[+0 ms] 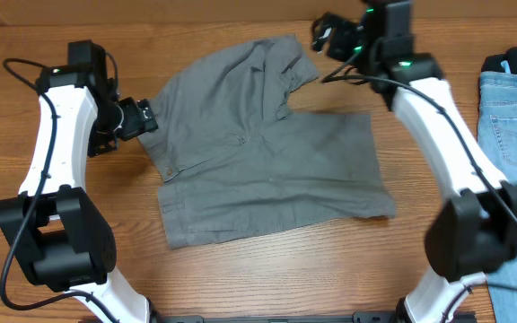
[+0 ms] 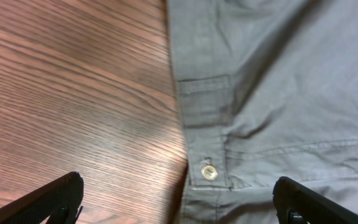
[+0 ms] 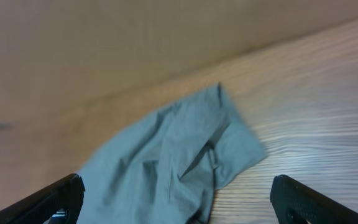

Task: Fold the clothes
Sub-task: 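Move the right gripper to the shorts' top right corner and grasp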

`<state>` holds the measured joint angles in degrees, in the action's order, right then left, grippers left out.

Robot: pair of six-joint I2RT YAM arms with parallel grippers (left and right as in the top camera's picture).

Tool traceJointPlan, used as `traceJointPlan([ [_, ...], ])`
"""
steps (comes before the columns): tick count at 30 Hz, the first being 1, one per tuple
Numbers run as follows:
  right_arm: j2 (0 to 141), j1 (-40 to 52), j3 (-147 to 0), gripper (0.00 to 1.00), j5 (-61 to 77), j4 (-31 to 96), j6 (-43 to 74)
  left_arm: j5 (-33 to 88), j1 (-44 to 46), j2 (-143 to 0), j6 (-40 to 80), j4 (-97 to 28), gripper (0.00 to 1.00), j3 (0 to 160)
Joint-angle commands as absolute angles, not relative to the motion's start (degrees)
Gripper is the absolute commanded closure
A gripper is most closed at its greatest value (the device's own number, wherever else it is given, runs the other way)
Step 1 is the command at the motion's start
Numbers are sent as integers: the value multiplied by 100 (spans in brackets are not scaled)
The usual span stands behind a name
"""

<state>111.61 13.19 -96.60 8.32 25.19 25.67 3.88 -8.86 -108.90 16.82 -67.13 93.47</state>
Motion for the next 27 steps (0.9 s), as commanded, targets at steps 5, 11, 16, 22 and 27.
traceJointPlan([
  [5, 12597, 1968, -10558, 0, 617, 2027, 2377, 454, -886, -10847, 1719, -6475, 0, 9397],
  [11, 13211, 2132, -11013, 0, 305, 1977, 2401, 451, -886, -10875, 1719, -6014, 0, 8906],
  [16, 13321, 2132, -11013, 7, 196, 1988, 2397, 462, -886, -10875, 1730, -5328, 0, 8259],
  [22, 13469, 2130, -11013, 9, -21, 1984, 2440, 661, -886, -10875, 1806, -4917, 0, 7861],
  [27, 13653, 2132, -11013, 10, -34, 1892, 2550, 711, -886, -10875, 1804, -4851, 0, 7800],
])
